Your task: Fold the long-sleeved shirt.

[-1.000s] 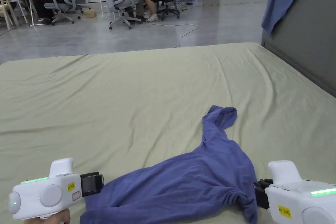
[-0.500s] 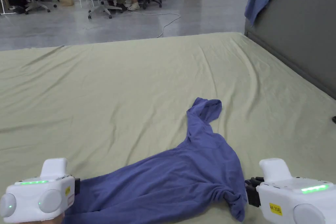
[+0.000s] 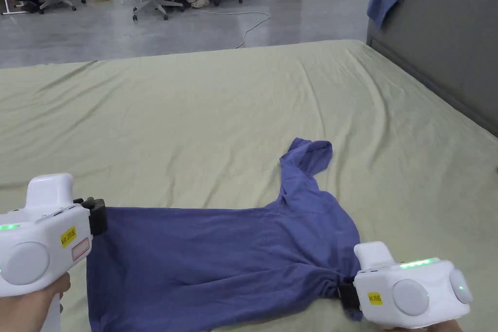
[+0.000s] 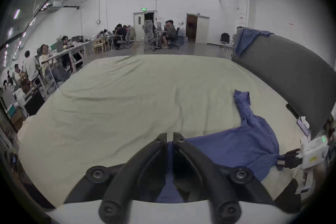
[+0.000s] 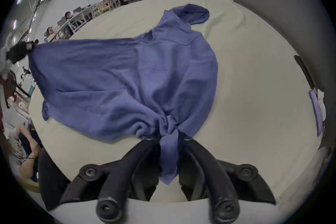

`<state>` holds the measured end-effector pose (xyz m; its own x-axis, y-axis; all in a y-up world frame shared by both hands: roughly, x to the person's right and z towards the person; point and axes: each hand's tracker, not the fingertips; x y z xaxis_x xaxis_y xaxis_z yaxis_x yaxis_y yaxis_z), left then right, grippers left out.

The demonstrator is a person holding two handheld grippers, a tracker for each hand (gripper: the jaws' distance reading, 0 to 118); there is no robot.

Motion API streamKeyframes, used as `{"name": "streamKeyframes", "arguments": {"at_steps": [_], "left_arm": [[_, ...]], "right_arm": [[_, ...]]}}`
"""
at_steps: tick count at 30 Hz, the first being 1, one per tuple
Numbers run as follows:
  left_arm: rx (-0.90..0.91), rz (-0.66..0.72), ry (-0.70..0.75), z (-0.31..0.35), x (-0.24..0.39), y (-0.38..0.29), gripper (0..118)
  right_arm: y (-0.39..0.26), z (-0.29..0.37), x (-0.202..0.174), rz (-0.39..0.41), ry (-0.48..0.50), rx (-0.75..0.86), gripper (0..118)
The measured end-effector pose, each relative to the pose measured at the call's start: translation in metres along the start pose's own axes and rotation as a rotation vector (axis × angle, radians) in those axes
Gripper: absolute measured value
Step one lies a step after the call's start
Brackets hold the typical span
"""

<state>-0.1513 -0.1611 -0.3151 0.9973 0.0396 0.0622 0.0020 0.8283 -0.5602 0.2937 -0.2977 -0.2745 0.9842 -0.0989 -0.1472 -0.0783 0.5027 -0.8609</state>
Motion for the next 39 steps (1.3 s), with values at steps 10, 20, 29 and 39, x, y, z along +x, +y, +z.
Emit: {"name": "streamKeyframes", "arguments": {"at_steps": [10, 20, 29, 39], "left_arm": [[0.225, -0.057, 0.08, 0.011, 0.005, 0.106, 2], [0.483, -0.152, 0.29, 0.039, -0.006, 0.341, 2], [0.547, -0.116, 0.336, 0.064, 0.012, 0.417, 2], [0.394, -0.07, 0.287, -0.008, -0.007, 0.313, 2]], "right_arm": [[0.144, 0.107, 0.023, 0.064, -0.072, 0.352, 11], [0.408, 0.286, 0.022, 0.257, -0.28, 0.664, 11], [0.483, 0.346, 0.013, 0.221, -0.317, 0.77, 11], [0.415, 0.209, 0.036, 0.178, -0.209, 0.57, 11]]}}
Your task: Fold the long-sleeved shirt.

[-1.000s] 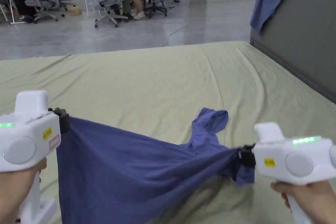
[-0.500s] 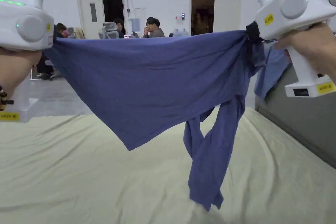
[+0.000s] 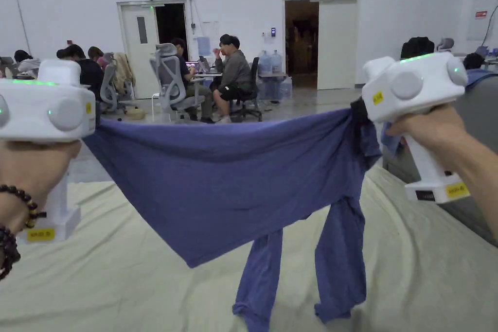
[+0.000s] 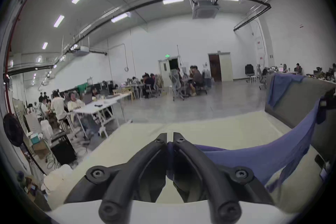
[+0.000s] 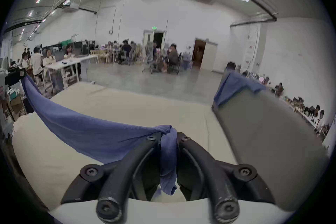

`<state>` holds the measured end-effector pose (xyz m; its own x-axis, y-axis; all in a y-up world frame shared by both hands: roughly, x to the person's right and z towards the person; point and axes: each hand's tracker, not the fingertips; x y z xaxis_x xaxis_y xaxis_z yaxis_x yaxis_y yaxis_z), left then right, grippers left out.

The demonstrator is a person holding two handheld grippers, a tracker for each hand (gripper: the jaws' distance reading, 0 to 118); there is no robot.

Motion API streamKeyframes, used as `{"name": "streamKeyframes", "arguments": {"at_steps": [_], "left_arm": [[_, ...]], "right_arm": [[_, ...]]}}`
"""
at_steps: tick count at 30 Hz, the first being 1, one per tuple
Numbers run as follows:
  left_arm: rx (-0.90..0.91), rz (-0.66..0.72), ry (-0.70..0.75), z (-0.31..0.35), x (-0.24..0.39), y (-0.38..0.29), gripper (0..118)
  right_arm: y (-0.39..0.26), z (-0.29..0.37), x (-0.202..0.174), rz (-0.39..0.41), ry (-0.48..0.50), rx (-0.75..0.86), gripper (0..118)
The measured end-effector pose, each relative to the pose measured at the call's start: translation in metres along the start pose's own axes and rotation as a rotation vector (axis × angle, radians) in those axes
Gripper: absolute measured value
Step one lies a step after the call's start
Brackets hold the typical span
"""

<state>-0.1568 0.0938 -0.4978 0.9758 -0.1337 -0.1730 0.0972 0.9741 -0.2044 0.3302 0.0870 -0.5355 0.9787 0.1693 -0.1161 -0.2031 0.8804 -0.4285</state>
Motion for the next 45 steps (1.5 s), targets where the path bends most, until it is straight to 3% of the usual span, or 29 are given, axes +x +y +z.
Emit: {"name": "streamKeyframes", "arguments": {"at_steps": [3, 5, 9, 12, 16, 21, 23, 27, 30, 31, 32, 33, 34, 35, 36, 38, 39, 40, 41, 44, 45], "left_arm": [[-0.117, -0.015, 0.001, -0.011, 0.01, -0.067, 2], [-0.16, -0.006, -0.018, -0.013, 0.013, -0.096, 2], [-0.19, 0.001, -0.026, -0.002, 0.014, -0.12, 2], [-0.19, 0.004, -0.046, 0.025, 0.004, -0.129, 2], [-0.202, -0.013, -0.07, 0.086, -0.015, -0.169, 2], [-0.45, -0.03, -0.141, 0.155, -0.034, -0.267, 2], [-0.573, -0.006, -0.165, 0.169, -0.041, -0.316, 2], [-0.782, 0.037, -0.192, 0.172, -0.042, -0.399, 2], [-0.796, -0.009, -0.171, 0.167, -0.04, -0.43, 2], [-0.794, 0.01, -0.172, 0.165, -0.042, -0.432, 2], [-0.784, 0.05, -0.166, 0.165, -0.045, -0.429, 12], [-0.775, 0.081, -0.173, 0.165, -0.049, -0.421, 58], [-0.771, 0.101, -0.173, 0.166, -0.052, -0.411, 101], [-0.764, 0.128, -0.184, 0.165, -0.057, -0.403, 118], [-0.721, 0.183, -0.22, 0.17, -0.06, -0.397, 114], [-0.673, 0.155, -0.214, 0.175, -0.062, -0.376, 112], [-0.683, 0.14, -0.197, 0.175, -0.061, -0.371, 81], [-0.678, 0.111, -0.159, 0.178, -0.06, -0.367, 23], [-0.652, 0.081, -0.149, 0.181, -0.058, -0.365, 0], [-0.642, 0.04, -0.14, 0.183, -0.053, -0.361, 1], [-0.654, 0.049, -0.147, 0.182, -0.053, -0.363, 39]], "right_arm": [[-0.075, -0.036, -0.019, -0.039, 0.049, -0.13, 11], [-0.11, -0.049, -0.033, -0.024, 0.056, -0.169, 11], [-0.141, -0.058, -0.038, -0.013, 0.077, -0.191, 11], [-0.16, -0.031, -0.04, -0.023, 0.108, -0.181, 11], [-0.21, 0.03, -0.048, 0.061, 0.149, -0.16, 11], [-0.31, 0.093, -0.065, 0.032, 0.219, -0.288, 11], [-0.355, 0.097, -0.073, 0.056, 0.261, -0.409, 11], [-0.426, 0.08, -0.097, 0.134, 0.253, -0.583, 11], [-0.444, 0.069, -0.104, 0.126, 0.238, -0.626, 11], [-0.44, 0.07, -0.103, 0.114, 0.261, -0.626, 18], [-0.43, 0.072, -0.102, 0.109, 0.247, -0.619, 33], [-0.419, 0.081, -0.098, 0.095, 0.237, -0.606, 71], [-0.407, 0.086, -0.094, 0.07, 0.237, -0.572, 100], [-0.394, 0.091, -0.09, 0.056, 0.222, -0.52, 112], [-0.382, 0.096, -0.087, 0.048, 0.226, -0.467, 112], [-0.362, 0.107, -0.079, 0.019, 0.199, -0.406, 104], [-0.354, 0.109, -0.078, 0.0, 0.178, -0.401, 60], [-0.348, 0.11, -0.078, -0.009, 0.16, -0.39, 4], [-0.347, 0.112, -0.076, -0.004, 0.16, -0.379, 0], [-0.349, 0.112, -0.078, -0.025, 0.166, -0.353, 0], [-0.35, 0.113, -0.08, -0.039, 0.201, -0.369, 0]]}}
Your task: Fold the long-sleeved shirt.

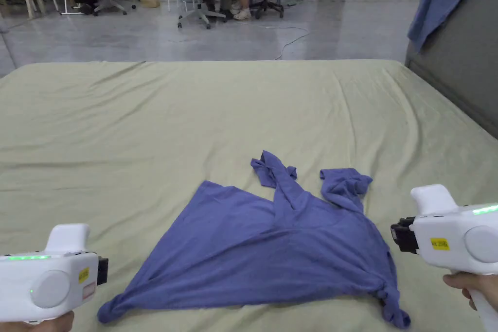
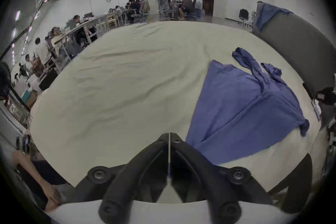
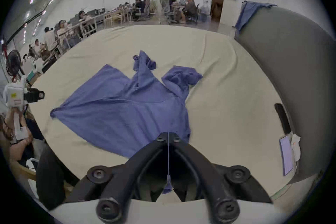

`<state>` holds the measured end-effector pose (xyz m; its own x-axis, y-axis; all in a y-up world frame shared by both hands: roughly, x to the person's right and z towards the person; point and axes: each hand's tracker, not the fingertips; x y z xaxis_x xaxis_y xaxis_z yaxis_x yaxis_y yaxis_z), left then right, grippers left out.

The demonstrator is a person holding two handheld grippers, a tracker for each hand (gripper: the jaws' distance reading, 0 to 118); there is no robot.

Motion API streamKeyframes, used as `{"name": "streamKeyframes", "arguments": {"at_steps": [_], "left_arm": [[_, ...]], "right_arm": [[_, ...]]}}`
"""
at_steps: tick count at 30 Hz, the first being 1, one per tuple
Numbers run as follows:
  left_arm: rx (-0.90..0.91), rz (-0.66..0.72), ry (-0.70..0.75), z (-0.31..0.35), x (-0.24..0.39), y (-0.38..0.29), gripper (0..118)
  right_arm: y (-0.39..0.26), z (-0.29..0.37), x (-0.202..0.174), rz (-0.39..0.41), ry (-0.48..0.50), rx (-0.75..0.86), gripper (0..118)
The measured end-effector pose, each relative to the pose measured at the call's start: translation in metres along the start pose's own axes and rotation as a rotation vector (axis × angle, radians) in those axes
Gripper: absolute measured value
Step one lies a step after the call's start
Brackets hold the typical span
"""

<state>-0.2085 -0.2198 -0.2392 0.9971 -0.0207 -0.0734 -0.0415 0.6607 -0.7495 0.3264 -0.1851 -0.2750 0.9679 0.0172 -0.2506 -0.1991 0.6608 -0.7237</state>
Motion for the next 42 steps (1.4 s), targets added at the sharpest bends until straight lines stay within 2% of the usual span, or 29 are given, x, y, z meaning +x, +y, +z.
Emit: {"name": "streamKeyframes", "arguments": {"at_steps": [3, 4, 5, 8, 9, 10, 12, 13, 14, 15, 16, 17, 18, 21, 22, 23, 24, 25, 26, 27, 31, 33, 35, 37, 38, 39, 40, 42], "left_arm": [[-0.118, 0.051, -0.012, -0.036, -0.008, -0.013, 85], [-0.163, 0.065, -0.008, -0.048, -0.01, -0.02, 114], [-0.147, 0.068, -0.006, -0.052, -0.006, -0.026, 118], [-0.193, 0.078, 0.043, -0.079, -0.003, -0.036, 105], [-0.2, 0.082, 0.042, -0.081, -0.002, -0.041, 99], [-0.302, 0.139, -0.037, -0.085, 0.003, -0.049, 92], [-0.278, 0.126, -0.009, -0.08, 0.011, -0.048, 84], [-0.274, 0.087, -0.029, -0.076, 0.014, -0.044, 68], [-0.144, -0.023, 0.022, -0.067, 0.013, -0.032, 36], [-0.13, -0.026, -0.022, -0.06, 0.017, -0.028, 1], [-0.111, -0.017, -0.043, -0.051, 0.024, -0.022, 1], [-0.124, -0.053, -0.012, -0.043, 0.028, -0.017, 1], [-0.055, -0.112, 0.005, -0.035, 0.03, -0.01, 1], [-0.009, -0.111, -0.029, -0.02, 0.034, 0.005, 1], [-0.037, -0.075, -0.075, -0.018, 0.034, 0.008, 1], [-0.035, -0.06, -0.093, -0.016, 0.034, 0.013, 1], [-0.032, -0.047, -0.107, -0.014, 0.033, 0.016, 1], [-0.025, -0.037, -0.115, -0.012, 0.033, 0.018, 1], [-0.037, -0.021, -0.13, -0.01, 0.034, 0.02, 1], [-0.036, -0.021, -0.132, -0.009, 0.033, 0.021, 1], [-0.052, -0.001, -0.154, -0.007, 0.033, 0.022, 1], [-0.059, 0.01, -0.157, -0.009, 0.033, 0.022, 1], [-0.08, 0.033, -0.152, -0.013, 0.032, 0.021, 1], [-0.09, 0.039, -0.15, -0.017, 0.033, 0.021, 1], [-0.093, 0.041, -0.151, -0.019, 0.034, 0.021, 1], [-0.092, 0.039, -0.148, -0.021, 0.035, 0.023, 1], [-0.087, 0.034, -0.138, -0.023, 0.038, 0.025, 1], [-0.058, 0.052, -0.108, -0.028, 0.042, 0.034, 1]], "right_arm": [[-0.008, -0.003, -0.001, -0.015, 0.039, -0.011, 0], [-0.008, -0.007, -0.004, -0.009, 0.038, -0.018, 0], [-0.01, -0.009, -0.004, 0.003, 0.034, -0.028, 0], [-0.012, -0.019, -0.008, 0.025, 0.029, -0.049, 0], [-0.011, -0.021, -0.007, 0.025, 0.031, -0.056, 0], [-0.01, -0.024, -0.006, 0.022, 0.035, -0.066, 0], [-0.004, -0.033, -0.009, 0.022, 0.041, -0.076, 0], [0.0, -0.037, -0.009, 0.023, 0.043, -0.079, 0], [0.006, -0.042, -0.01, 0.026, 0.046, -0.082, 0], [0.013, -0.047, -0.01, 0.031, 0.045, -0.083, 0], [0.025, -0.054, -0.015, 0.043, 0.039, -0.08, 0], [0.036, -0.059, -0.017, 0.057, 0.036, -0.072, 0], [0.048, -0.063, -0.018, 0.068, 0.039, -0.06, 0], [0.096, -0.089, -0.029, 0.073, 0.081, -0.045, 0], [0.111, -0.104, -0.031, 0.071, 0.11, -0.054, 5], [0.126, -0.122, -0.032, 0.071, 0.113, -0.079, 26], [0.139, -0.139, -0.035, 0.073, 0.116, -0.093, 64], [0.15, -0.16, -0.038, 0.073, 0.106, -0.12, 84], [0.159, -0.183, -0.04, 0.067, 0.105, -0.17, 88], [0.164, -0.198, -0.04, 0.056, 0.112, -0.191, 84], [0.175, -0.27, -0.047, -0.009, 0.124, -0.314, 82], [0.169, -0.296, -0.05, -0.021, 0.097, -0.361, 79], [0.157, -0.312, -0.054, 0.01, 0.021, -0.374, 59], [0.162, -0.3, -0.062, 0.025, 0.024, -0.362, 57], [0.163, -0.293, -0.063, 0.07, 0.032, -0.347, 50], [0.162, -0.289, -0.063, 0.092, 0.056, -0.329, 11], [0.161, -0.281, -0.068, 0.095, 0.041, -0.316, 0], [0.159, -0.27, -0.062, 0.064, 0.074, -0.313, 0]]}}
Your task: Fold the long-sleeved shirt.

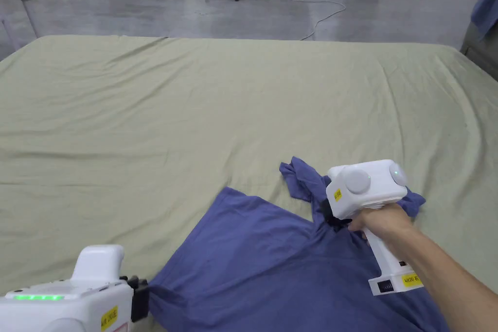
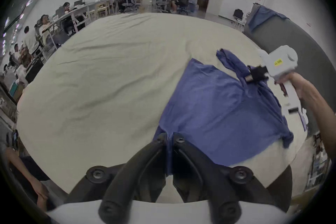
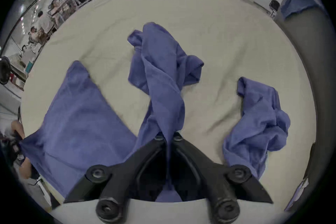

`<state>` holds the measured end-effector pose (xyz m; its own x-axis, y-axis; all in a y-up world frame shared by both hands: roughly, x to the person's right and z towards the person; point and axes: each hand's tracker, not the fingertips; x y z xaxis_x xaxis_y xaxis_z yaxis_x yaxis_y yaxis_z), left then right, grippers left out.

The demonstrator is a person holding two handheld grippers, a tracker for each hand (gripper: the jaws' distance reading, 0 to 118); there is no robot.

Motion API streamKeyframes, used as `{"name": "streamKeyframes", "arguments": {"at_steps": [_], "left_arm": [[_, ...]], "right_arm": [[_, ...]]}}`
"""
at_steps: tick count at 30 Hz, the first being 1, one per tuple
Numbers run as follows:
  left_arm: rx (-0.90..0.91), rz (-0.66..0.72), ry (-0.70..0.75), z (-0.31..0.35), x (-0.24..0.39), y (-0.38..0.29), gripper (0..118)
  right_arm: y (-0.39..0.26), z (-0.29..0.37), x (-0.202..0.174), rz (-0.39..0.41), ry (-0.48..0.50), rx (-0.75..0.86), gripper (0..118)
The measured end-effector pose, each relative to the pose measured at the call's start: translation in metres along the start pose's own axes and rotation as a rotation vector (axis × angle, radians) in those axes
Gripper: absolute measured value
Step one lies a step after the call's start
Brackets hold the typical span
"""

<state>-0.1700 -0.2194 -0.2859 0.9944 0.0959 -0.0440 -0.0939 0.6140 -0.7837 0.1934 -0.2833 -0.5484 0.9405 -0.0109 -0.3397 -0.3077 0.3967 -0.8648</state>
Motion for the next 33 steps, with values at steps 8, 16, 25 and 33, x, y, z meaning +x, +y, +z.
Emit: {"name": "streamKeyframes", "arguments": {"at_steps": [8, 16, 25, 33], "left_arm": [[0.286, 0.095, 0.108, -0.009, 0.022, 0.121, 1], [0.482, 0.185, 0.069, 0.038, 0.059, 0.283, 1], [0.646, 0.1, 0.149, 0.127, 0.095, 0.439, 1], [0.801, 0.021, 0.174, 0.204, 0.112, 0.497, 1]], "right_arm": [[0.024, 0.14, 0.059, -0.018, -0.067, 0.255, 0], [0.098, 0.332, 0.109, -0.07, -0.152, 0.583, 0], [0.182, 0.48, 0.112, -0.078, -0.244, 0.843, 0], [0.222, 0.552, 0.112, -0.125, -0.309, 0.998, 0]]}}
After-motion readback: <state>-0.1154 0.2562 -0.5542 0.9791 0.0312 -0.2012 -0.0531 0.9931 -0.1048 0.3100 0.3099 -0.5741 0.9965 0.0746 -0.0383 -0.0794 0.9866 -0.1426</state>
